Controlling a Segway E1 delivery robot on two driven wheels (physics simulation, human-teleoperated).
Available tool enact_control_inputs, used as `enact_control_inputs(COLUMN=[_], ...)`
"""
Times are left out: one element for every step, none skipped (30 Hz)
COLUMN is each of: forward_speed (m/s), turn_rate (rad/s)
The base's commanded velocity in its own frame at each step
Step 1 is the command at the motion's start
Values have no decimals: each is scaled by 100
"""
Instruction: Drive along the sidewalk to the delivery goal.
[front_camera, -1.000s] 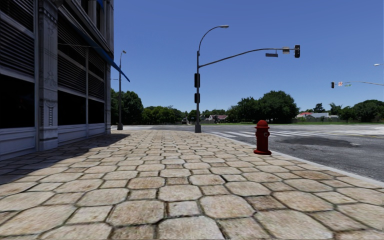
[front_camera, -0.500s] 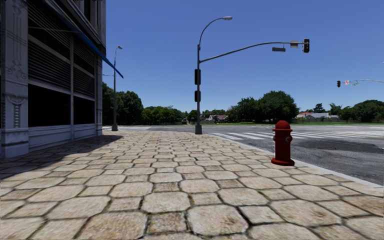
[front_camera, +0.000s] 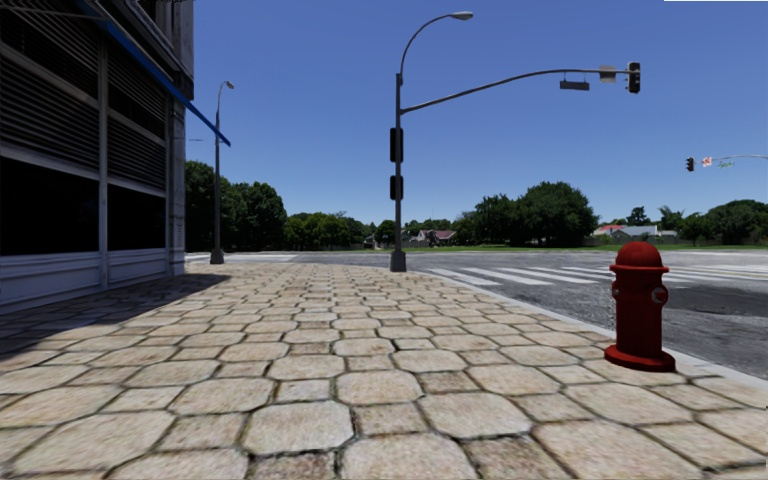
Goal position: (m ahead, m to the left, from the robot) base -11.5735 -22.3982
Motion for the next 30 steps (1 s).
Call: enact_control_inputs(forward_speed=[200, 200, 200, 200, 200, 200, 200, 200, 200, 200, 200, 200, 200, 200, 200, 200, 200, 200, 200, 200, 200, 200, 200, 200, 200, 200, 200, 200, 200, 200], turn_rate=[0, 0, 0, 0, 0, 0, 0, 0, 0, 0, 0, 0, 0, 0, 0, 0, 0, 0, 0, 0, 0, 0, 0, 0, 0, 0, 0, 0, 0, 0])
